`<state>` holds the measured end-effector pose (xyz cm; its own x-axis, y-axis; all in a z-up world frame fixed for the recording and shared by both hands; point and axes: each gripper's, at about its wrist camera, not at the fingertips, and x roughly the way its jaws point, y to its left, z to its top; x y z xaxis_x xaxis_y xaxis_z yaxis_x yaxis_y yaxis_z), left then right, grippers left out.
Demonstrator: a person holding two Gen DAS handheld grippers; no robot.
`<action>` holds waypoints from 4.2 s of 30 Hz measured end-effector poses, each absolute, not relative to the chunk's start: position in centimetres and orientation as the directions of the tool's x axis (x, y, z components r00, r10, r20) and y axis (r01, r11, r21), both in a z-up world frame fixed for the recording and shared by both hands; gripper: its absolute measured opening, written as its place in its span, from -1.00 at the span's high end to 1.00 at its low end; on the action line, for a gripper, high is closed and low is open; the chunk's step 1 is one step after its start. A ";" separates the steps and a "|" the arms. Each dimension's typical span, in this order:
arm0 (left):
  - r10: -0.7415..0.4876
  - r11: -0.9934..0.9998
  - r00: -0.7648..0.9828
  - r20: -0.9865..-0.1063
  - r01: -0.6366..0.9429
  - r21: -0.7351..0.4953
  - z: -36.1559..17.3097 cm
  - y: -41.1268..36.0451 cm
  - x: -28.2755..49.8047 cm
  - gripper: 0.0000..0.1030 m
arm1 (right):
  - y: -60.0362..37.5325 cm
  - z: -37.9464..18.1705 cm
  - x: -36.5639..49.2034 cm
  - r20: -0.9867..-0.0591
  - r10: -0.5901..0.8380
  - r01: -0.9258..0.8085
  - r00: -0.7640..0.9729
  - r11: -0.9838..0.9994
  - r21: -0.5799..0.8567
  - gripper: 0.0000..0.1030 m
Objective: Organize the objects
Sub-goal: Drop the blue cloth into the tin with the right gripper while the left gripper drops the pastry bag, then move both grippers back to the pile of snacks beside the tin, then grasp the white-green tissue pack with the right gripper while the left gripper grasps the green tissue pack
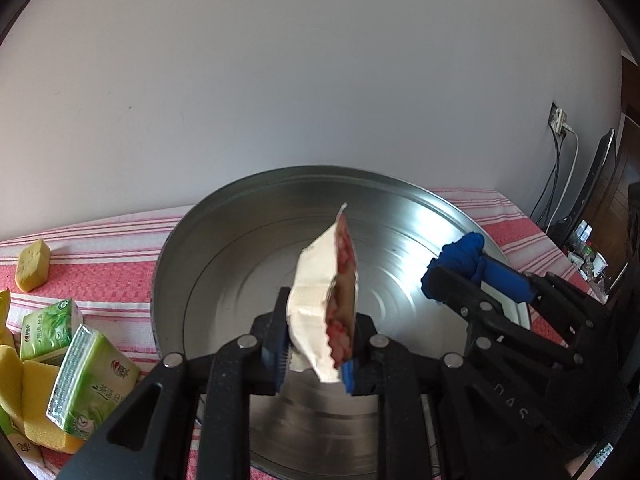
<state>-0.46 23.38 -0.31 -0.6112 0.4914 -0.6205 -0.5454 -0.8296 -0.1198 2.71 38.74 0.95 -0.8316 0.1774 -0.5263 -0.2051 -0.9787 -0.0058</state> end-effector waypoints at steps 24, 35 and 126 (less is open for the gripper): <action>0.318 -0.918 -0.853 -0.413 -0.386 0.091 2.3 21.0 2.9 -0.99 | 39.2 3.6 7.7 -0.352 0.228 -0.309 -0.908 -0.931 0.193 -0.56; 0.249 -0.941 -0.874 -0.416 -0.320 0.107 1.4 18.4 2.5 -0.99 | 40.0 3.7 8.2 -0.284 0.283 -0.338 -0.916 -0.926 0.169 -0.56; 0.311 -0.950 -0.639 -0.703 -0.186 -0.252 -4.5 -3.2 -1.9 0.48 | 18.8 -2.6 -1.6 -0.664 -0.137 -0.118 -0.735 -0.939 0.324 0.40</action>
<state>-1.89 -3.22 -4.52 -0.6394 0.3114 -0.7030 -0.1858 -0.9498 -0.2517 -1.63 18.79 -2.61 -0.7354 -0.1367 -0.6637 -0.1179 -0.9387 0.3240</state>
